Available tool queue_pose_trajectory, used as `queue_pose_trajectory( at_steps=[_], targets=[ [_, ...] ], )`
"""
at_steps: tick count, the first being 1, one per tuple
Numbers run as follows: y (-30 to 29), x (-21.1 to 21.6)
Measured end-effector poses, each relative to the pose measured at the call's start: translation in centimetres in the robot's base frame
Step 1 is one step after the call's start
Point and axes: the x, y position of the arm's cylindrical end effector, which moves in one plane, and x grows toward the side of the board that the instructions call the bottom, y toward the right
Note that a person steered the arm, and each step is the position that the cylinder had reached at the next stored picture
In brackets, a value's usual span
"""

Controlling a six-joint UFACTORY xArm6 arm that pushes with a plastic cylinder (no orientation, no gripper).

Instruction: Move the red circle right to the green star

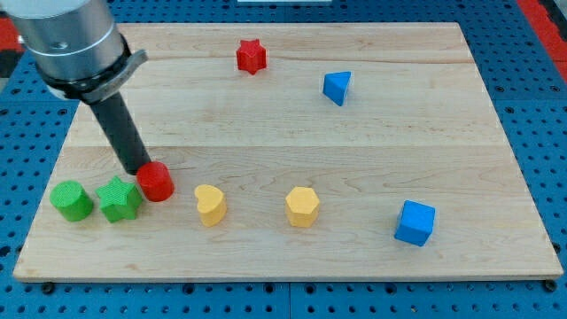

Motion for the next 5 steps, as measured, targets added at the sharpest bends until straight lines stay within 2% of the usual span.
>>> queue_pose_trajectory(
  at_steps=[2, 5],
  targets=[
    [1.9, -0.6],
    [4.8, 3.0]
  ],
)
